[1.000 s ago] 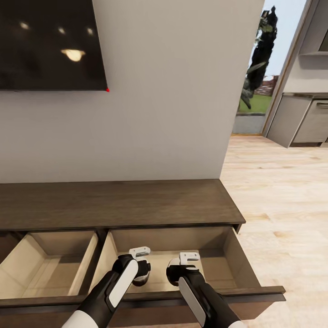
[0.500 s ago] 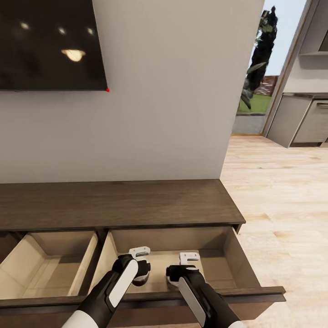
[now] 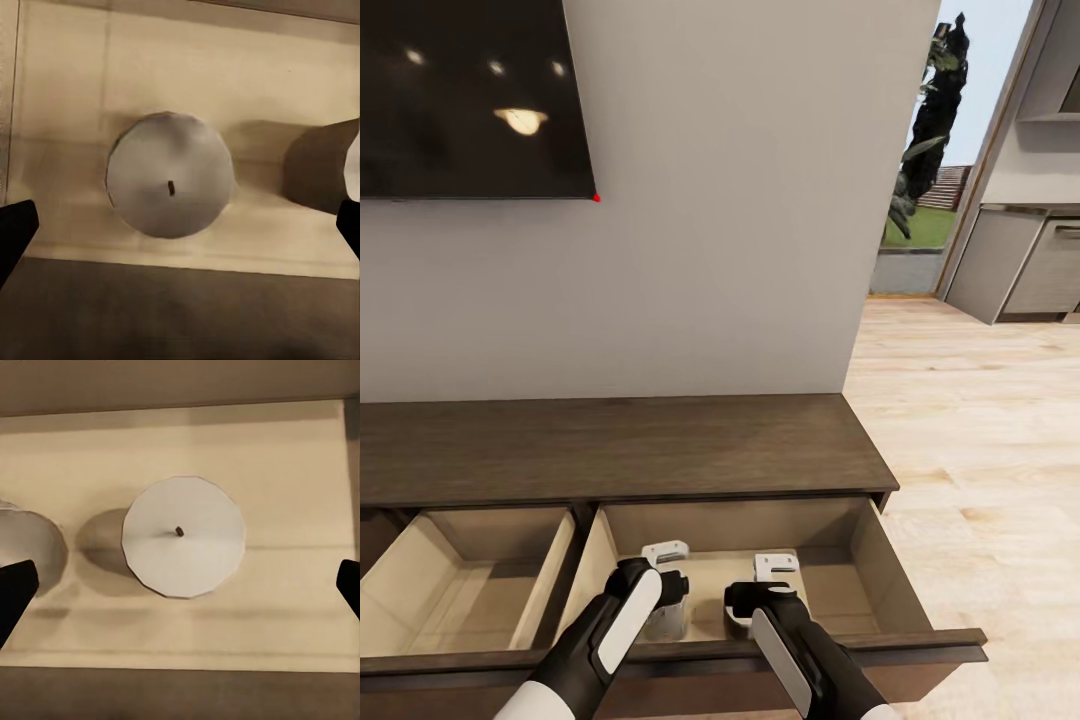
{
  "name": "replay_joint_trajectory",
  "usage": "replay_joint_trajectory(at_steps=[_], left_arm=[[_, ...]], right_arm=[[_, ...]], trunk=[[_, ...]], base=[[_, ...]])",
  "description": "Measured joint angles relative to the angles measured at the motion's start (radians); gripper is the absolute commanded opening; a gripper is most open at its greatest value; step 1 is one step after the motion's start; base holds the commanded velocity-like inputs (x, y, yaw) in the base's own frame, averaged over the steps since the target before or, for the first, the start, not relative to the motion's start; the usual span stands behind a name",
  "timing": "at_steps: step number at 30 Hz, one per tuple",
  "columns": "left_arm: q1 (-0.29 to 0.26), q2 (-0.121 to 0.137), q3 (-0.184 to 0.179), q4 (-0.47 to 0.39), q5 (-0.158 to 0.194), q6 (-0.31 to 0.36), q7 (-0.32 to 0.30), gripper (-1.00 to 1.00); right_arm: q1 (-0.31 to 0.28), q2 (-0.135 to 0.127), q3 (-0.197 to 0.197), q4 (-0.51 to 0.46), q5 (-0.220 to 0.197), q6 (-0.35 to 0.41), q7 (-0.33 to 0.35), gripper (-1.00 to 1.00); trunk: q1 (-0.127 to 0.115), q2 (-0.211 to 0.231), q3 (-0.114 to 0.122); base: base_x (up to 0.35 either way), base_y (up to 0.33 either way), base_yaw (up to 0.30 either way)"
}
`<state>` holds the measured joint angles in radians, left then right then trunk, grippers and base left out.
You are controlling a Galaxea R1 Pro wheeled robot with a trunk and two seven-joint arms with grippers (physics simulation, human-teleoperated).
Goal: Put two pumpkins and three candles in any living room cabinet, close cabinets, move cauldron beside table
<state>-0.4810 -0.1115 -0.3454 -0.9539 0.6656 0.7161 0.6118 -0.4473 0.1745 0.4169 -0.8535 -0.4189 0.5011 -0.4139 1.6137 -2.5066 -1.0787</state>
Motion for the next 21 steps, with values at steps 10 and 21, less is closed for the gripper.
replay_joint_trajectory(at_steps=[10, 21], left_arm=[[0.000, -0.005, 0.016, -0.002, 0.001, 0.002, 0.001, 1.00], [-0.002, -0.007, 0.016, -0.001, 0.002, 0.004, 0.001, 1.00]], right_arm=[[0.000, 0.000, 0.000, 0.000, 0.000, 0.000, 0.000, 1.00], [0.000, 0.000, 0.000, 0.000, 0.000, 0.000, 0.000, 1.00]], trunk=[[-0.001, 0.000, 0.008], [-0.006, 0.003, 0.050]], base=[[0.000, 0.000, 0.000], [0.000, 0.000, 0.000]])
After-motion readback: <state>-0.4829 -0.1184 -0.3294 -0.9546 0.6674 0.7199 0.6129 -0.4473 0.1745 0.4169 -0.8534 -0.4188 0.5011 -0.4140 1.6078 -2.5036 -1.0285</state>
